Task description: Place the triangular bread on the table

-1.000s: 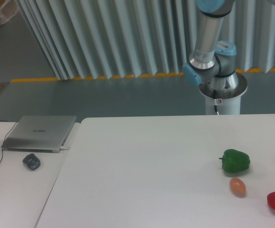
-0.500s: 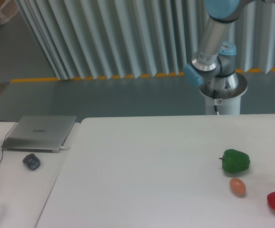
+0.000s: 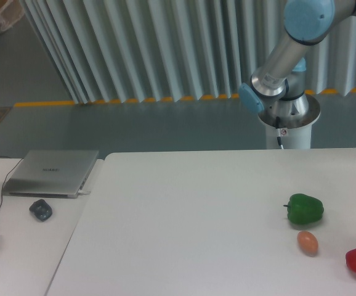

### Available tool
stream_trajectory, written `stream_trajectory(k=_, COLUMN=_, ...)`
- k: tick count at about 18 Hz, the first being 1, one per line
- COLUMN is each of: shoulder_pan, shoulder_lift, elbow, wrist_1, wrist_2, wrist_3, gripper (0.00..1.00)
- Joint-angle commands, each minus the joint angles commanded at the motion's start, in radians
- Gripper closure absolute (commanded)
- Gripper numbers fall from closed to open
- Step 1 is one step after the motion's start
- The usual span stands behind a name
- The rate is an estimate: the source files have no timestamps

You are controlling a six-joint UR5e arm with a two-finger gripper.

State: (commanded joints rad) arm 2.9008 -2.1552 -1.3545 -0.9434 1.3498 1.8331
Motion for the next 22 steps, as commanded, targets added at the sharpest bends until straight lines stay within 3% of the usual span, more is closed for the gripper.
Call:
stream_trajectory(k=9, shoulder_pan=-0.025, shoulder_lift=-0.029, elbow=-0.002, wrist_1=0.02, wrist_2=0.011, wrist_3=-0.009, gripper=0.07)
stream_trajectory(k=11, shoulder_pan=-0.026, shoulder_lift=-0.032, elbow=0.0, wrist_1=0.021, wrist_2=0.011, wrist_3=-0.009, gripper=0.2)
stream_trajectory(k=14, shoulder_pan=-0.026, shoulder_lift=-0.032, elbow=0.0, wrist_1=0.021, wrist_2=0.011, wrist_3=-0.009, gripper=0.61)
stream_trajectory(k=15, shoulder_pan=-0.026, shoulder_lift=-0.032, elbow=0.0, wrist_1=0.021, wrist_2=0.011, wrist_3=-0.008, gripper=0.67)
stream_trajectory(k=16, shoulder_pan=-0.026, shoulder_lift=-0.032, elbow=0.0, wrist_1=0.021, wrist_2=0.011, wrist_3=-0.008, gripper=0.83)
stream_trajectory(k=17, shoulder_pan=-0.026, shoulder_lift=-0.032, elbow=0.0, wrist_1=0.021, wrist_2=0.011, wrist_3=-0.008, gripper=0.93)
stream_trajectory(k=18, shoulder_pan=-0.025, shoulder_lift=-0.031, elbow=0.0, wrist_1=0.02, wrist_2=0.011, wrist_3=-0.006, gripper=1.0)
stream_trajectory(k=22, shoulder_pan=-0.014, shoulder_lift=-0.002, elbow=0.0, wrist_1=0.017, wrist_2=-0.003, wrist_3=-0.024, gripper=1.0)
